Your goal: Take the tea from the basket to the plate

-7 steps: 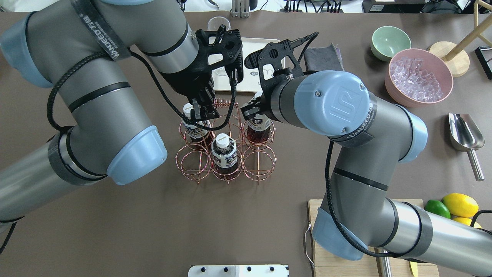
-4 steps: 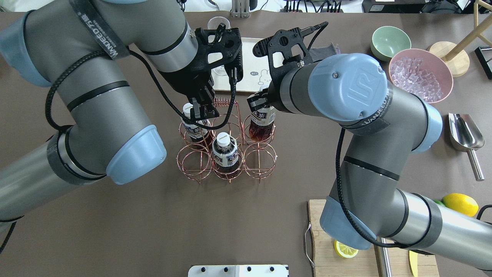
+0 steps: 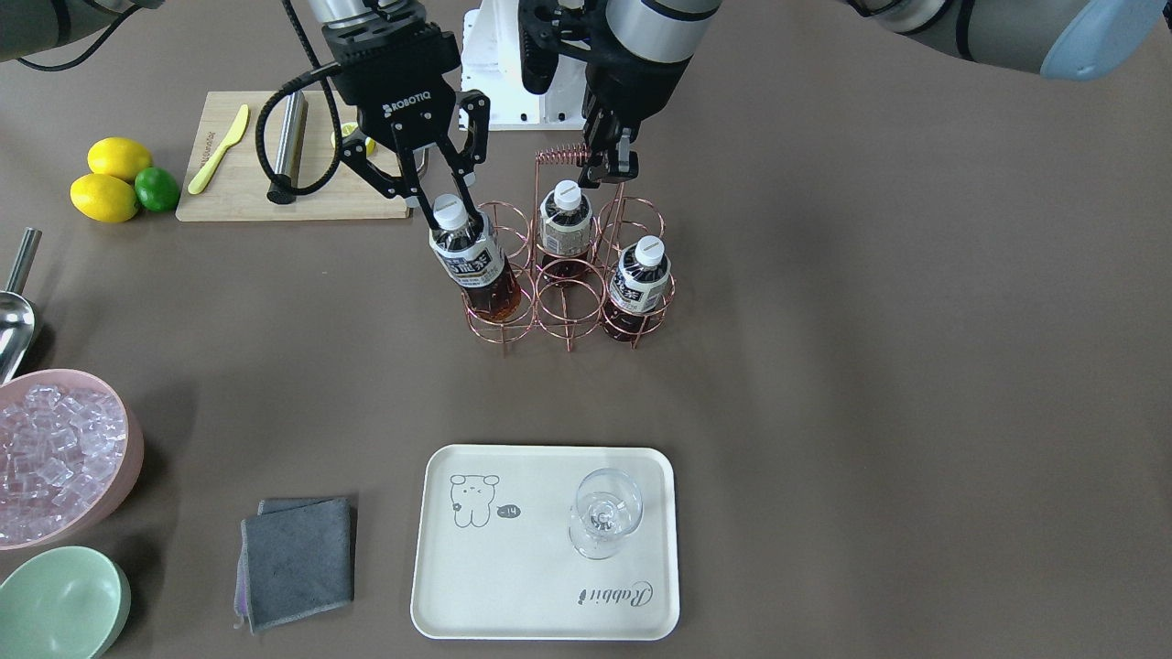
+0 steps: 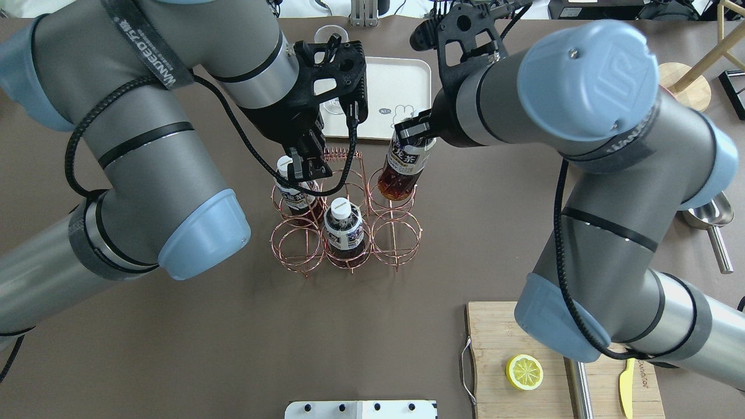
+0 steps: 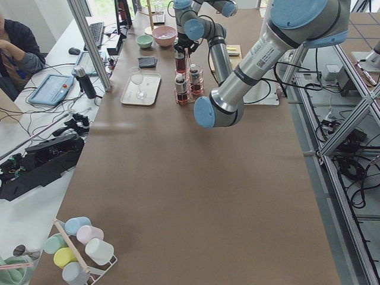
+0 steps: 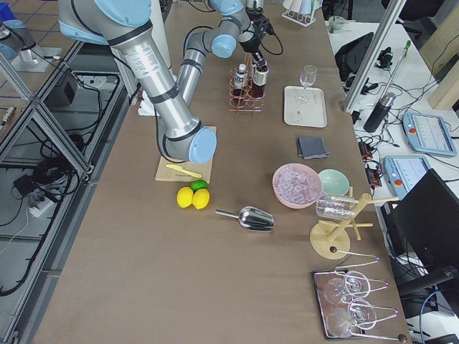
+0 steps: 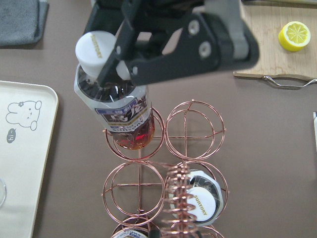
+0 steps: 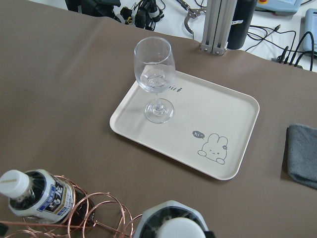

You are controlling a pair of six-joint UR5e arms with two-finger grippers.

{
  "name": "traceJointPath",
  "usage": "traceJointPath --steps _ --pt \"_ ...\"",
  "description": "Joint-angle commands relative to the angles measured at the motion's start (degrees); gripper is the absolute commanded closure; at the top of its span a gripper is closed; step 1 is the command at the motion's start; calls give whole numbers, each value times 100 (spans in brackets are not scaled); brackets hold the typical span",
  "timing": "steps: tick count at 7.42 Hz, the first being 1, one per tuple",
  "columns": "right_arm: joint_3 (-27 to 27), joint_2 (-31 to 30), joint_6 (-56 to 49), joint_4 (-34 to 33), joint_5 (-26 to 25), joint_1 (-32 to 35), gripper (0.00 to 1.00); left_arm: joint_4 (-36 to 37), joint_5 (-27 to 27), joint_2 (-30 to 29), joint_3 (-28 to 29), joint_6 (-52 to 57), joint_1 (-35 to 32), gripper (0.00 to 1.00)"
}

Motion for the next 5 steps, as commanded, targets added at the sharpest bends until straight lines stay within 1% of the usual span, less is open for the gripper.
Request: traceJointPath --steps 1,3,4,5 --pt "202 292 -5 -521 898 776 100 1 -1 0 -15 -4 0 100" --pt "193 417 -75 -601 1584 1426 100 1 8 0 -15 -4 0 100" --pt "175 364 -119 -593 1631 1543 100 9 8 0 -24 -4 0 100" --pt "10 355 -319 -575 1527 1570 100 10 8 9 -41 -30 0 100"
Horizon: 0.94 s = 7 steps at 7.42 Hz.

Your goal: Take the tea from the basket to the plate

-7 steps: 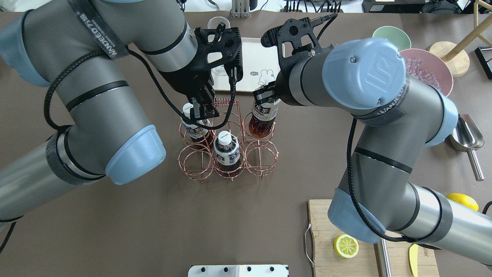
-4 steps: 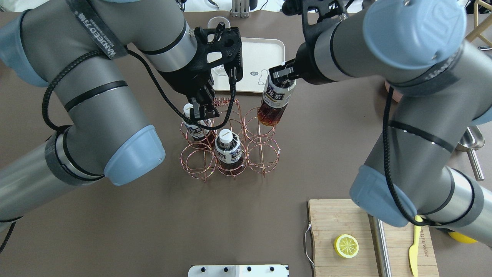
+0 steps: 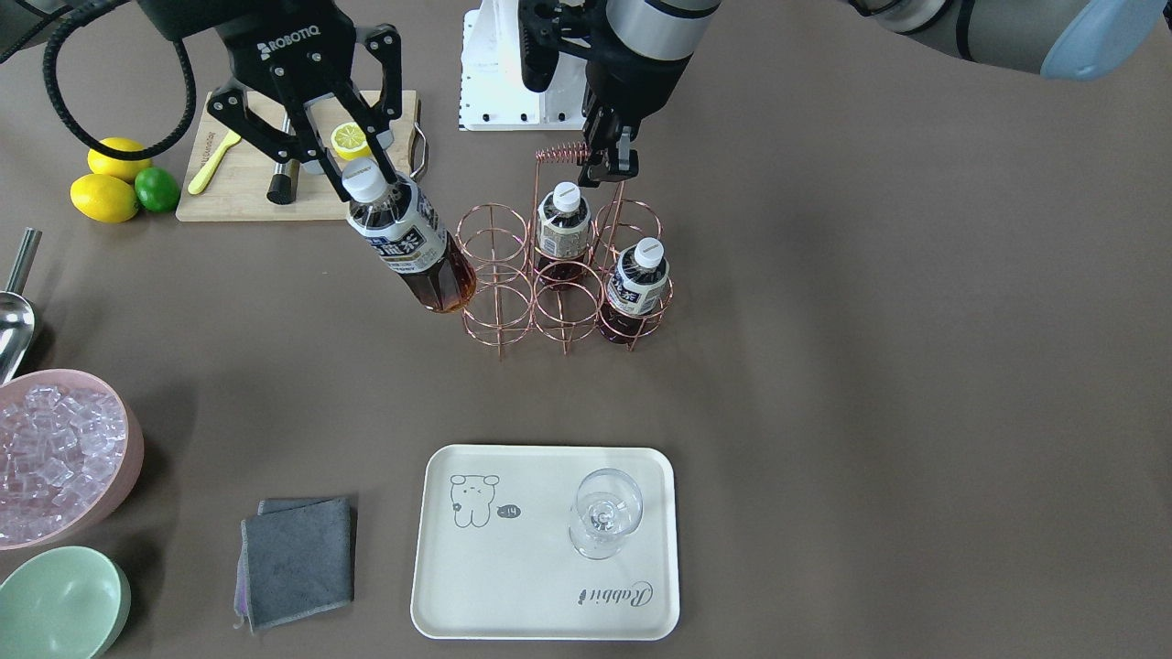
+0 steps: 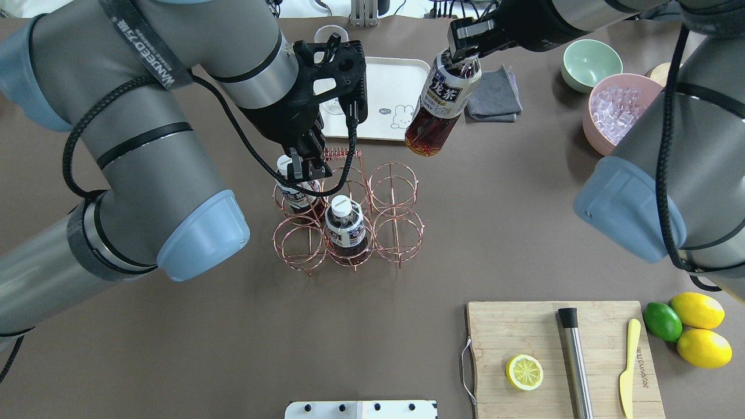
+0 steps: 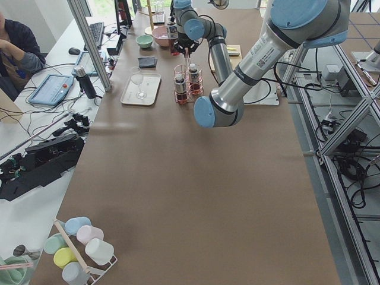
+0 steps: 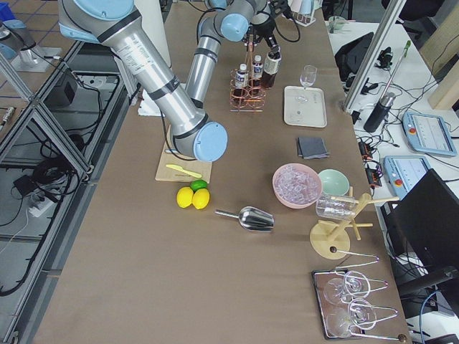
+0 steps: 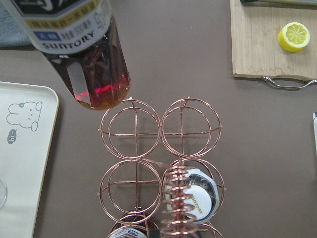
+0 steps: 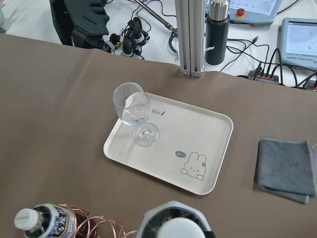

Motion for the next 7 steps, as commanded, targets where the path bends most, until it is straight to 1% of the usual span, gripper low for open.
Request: traceJointPath --steps 1,2,3,5,6,7 --pt "-508 15 -559 121 -131 248 100 4 1 8 -29 -25 0 100" --pt "-895 24 -641 618 -254 266 100 4 1 8 -37 -25 0 100" --pt "-1447 25 -642 1337 -316 284 100 22 1 0 -55 -25 -9 100" --pt "-2676 51 -633 2682 -317 371 100 65 -34 0 -107 -7 -315 100" --pt "-3205 112 -615 3211 -369 372 100 144 -52 8 -125 54 -464 100" --pt "-3706 365 -572 3425 -483 294 100 241 -61 8 -160 63 -631 100"
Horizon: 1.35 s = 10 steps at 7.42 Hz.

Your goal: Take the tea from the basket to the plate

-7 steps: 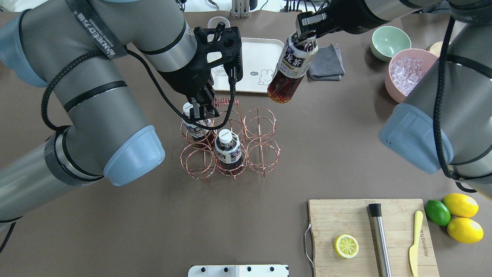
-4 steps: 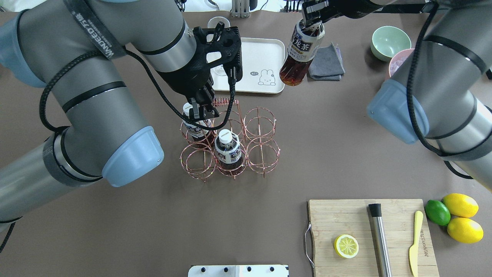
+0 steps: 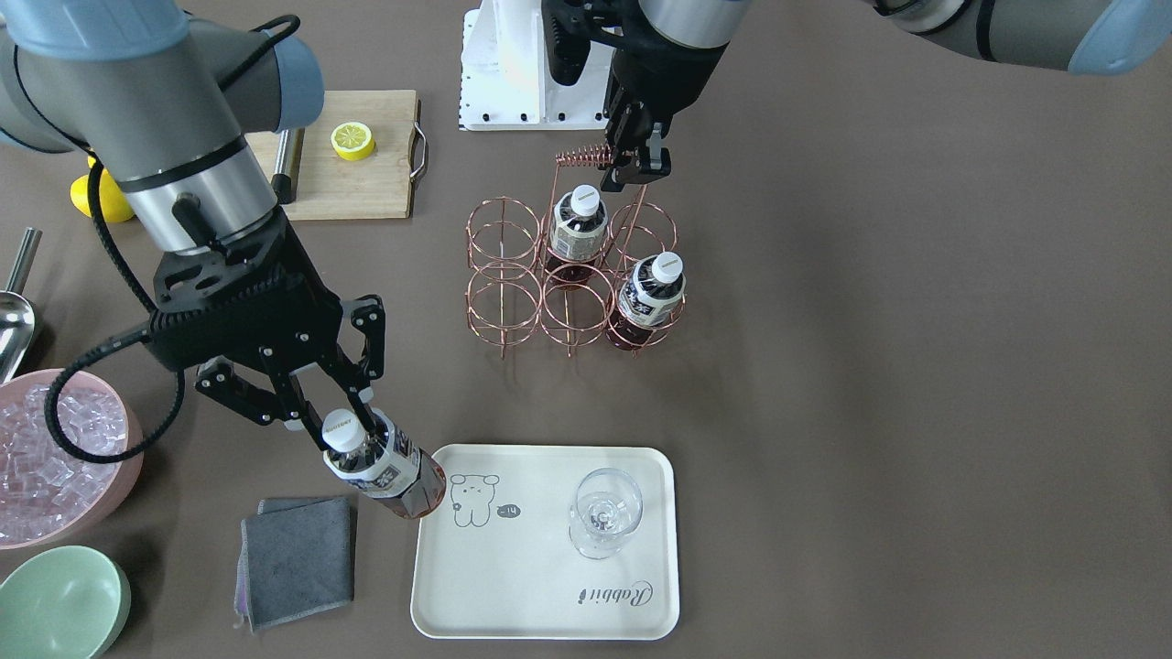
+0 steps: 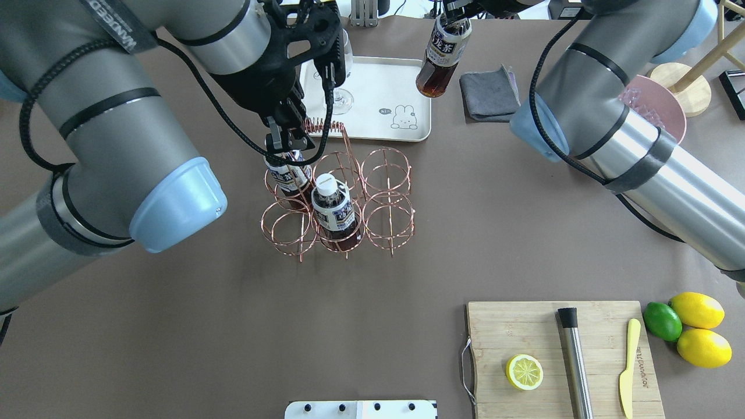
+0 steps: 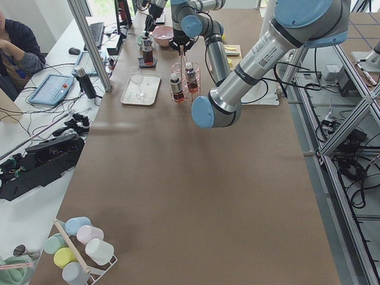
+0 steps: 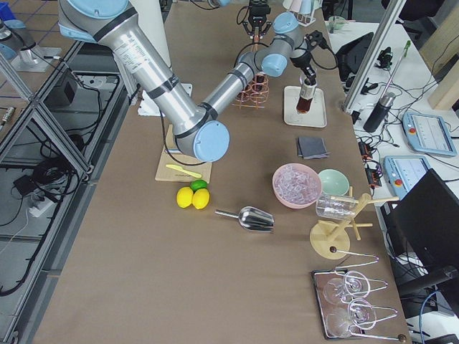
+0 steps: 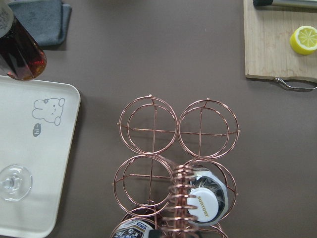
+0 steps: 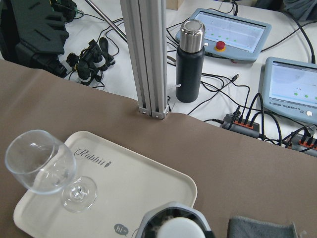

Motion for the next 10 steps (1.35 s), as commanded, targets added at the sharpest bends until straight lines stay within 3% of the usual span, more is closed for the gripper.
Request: traceJointPath --steps 1,3,5,8,10 --pt "-1236 555 50 616 -249 -143 100 187 -21 22 -50 153 -484 100" --pt "-1319 602 58 598 -565 -406 100 362 -108 206 -32 810 -967 100" --pt "-1372 611 58 589 -698 -573 100 504 -538 460 161 1732 -1687 100" --pt "-1424 629 58 581 -751 -696 100 521 -969 821 739 3164 -2698 100" --pt "-1425 620 50 598 -848 -776 100 835 -970 919 1082 3842 -3278 100"
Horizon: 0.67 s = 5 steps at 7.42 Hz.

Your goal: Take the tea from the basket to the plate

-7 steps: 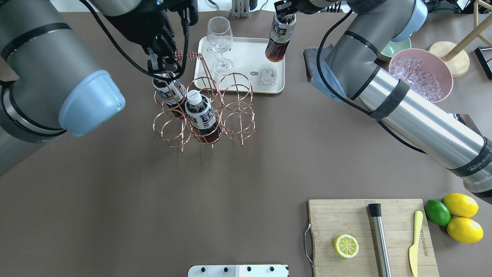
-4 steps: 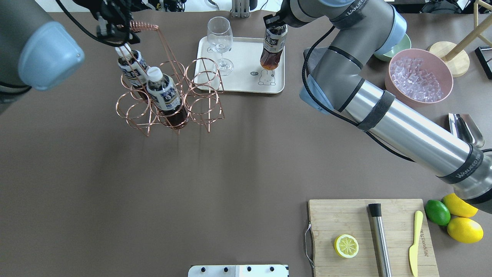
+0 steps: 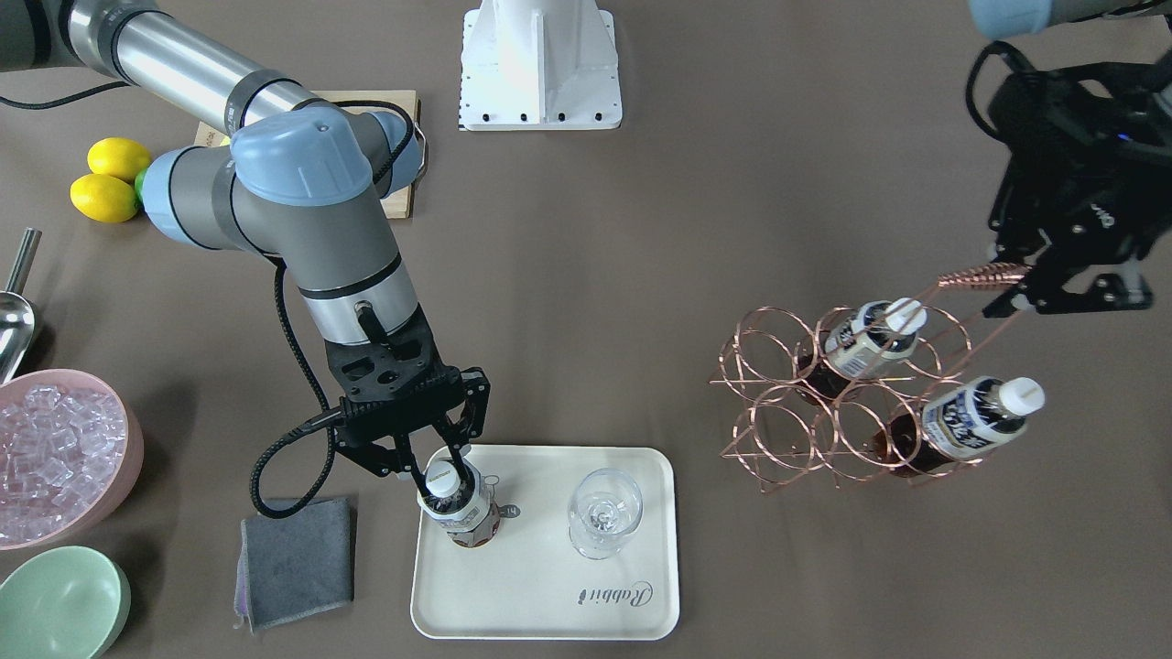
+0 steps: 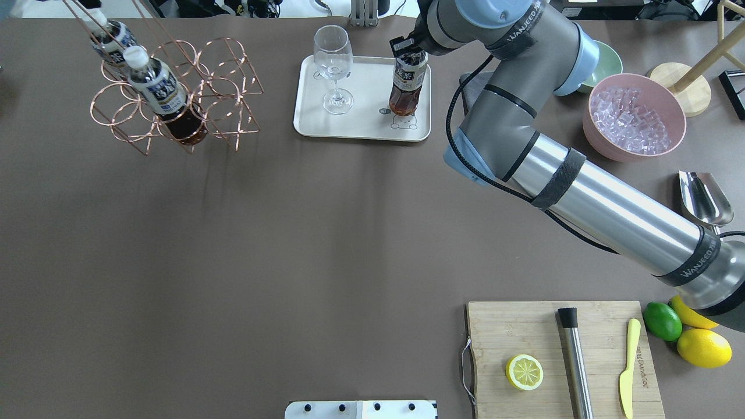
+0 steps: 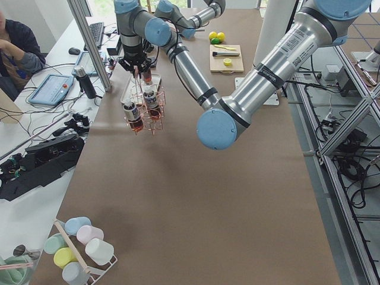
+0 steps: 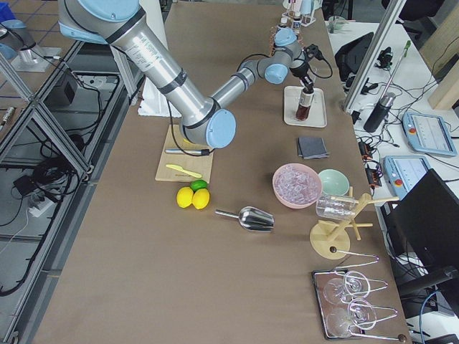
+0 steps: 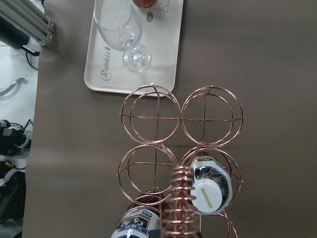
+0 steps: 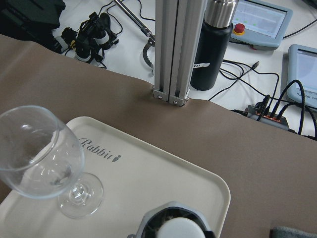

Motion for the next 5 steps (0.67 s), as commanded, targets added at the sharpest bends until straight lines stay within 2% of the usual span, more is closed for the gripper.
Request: traceJointPath --steps 1,2,3,5 --pt "-4 -16 0 32 -71 -116 100 332 -41 128 657 1229 -814 100" --pt "-4 -51 -17 49 -227 -186 93 324 -50 128 1078 1809 -1078 100" --pt "-4 -60 -26 50 -377 -230 2 306 -59 137 1474 2250 -1324 100" --pt "13 -51 -9 58 -405 -274 0 79 -24 268 2055 2859 -1633 100"
